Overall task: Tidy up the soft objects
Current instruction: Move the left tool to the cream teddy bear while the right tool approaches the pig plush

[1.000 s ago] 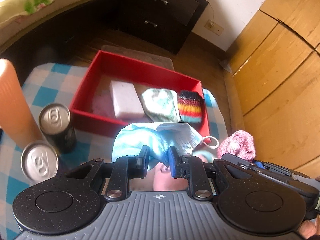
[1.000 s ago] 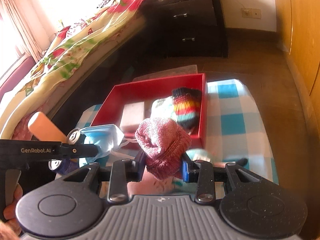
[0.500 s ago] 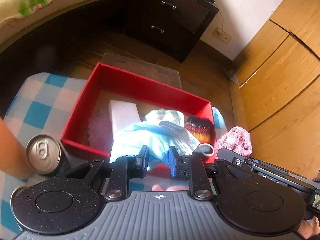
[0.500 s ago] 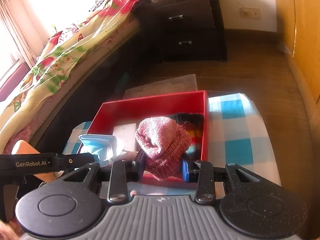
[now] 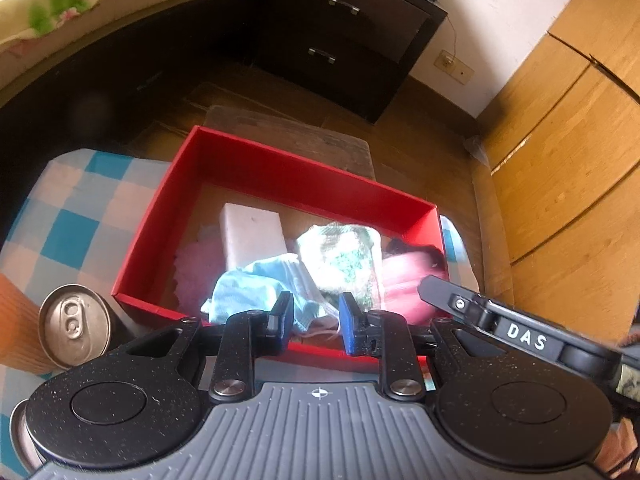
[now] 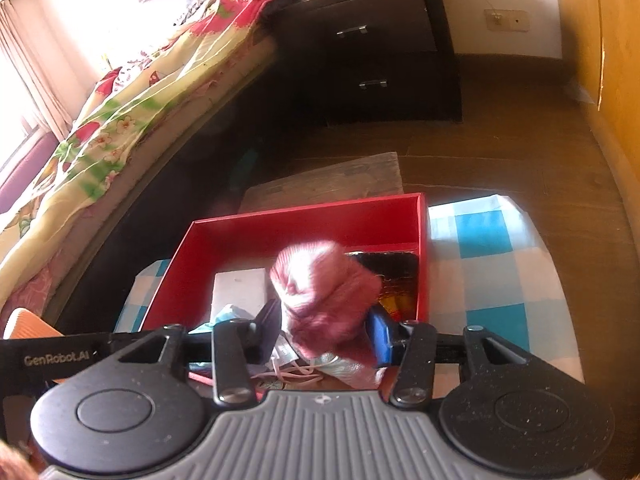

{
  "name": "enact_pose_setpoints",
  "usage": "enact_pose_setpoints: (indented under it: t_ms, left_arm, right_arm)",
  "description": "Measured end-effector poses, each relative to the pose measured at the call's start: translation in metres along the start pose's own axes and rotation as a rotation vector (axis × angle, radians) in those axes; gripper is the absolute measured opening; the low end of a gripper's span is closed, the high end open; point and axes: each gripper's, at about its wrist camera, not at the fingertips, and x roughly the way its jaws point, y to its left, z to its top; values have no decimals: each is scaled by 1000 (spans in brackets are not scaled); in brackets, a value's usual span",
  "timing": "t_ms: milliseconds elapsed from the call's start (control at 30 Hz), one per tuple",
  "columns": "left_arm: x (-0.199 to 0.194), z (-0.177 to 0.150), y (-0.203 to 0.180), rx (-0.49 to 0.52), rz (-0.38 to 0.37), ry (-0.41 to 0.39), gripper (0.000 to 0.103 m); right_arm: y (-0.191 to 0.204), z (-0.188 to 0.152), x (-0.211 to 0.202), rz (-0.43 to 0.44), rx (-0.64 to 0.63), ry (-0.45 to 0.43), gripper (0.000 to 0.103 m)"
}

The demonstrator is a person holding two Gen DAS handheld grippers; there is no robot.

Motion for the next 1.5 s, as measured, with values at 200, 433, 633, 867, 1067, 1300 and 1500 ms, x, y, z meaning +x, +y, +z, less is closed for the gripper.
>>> enact_pose_setpoints:
  t_ms: [200,433,633,867,1067,1300,1500]
  left_arm:
    - [-10,-7,3,17,17,0,27]
    - [-21,-20,9,33,40,13,30]
    - [-27,-41,10,95,65,53,35]
    - [-47,-72,29,102,85,79,42]
    - [-53,-85,46,81,117,94,42]
    - [-61,-86,46,95,137,73,43]
    - [-65,-95,46,112,169,74,50]
  right_arm:
    - [5,-4,-8,-1,-6,3,30]
    - [13,-15,-19,-12,-27,14,33]
    - [27,-22,-28,7,-46,17,35]
    - [44,-34,-40,25,-86,29,40]
    - [59,-47,-43,35,-106,54,40]
    - [60,-75,-45,32,-91,94,40]
    - [48,-95,-43,-8,-77,149,40]
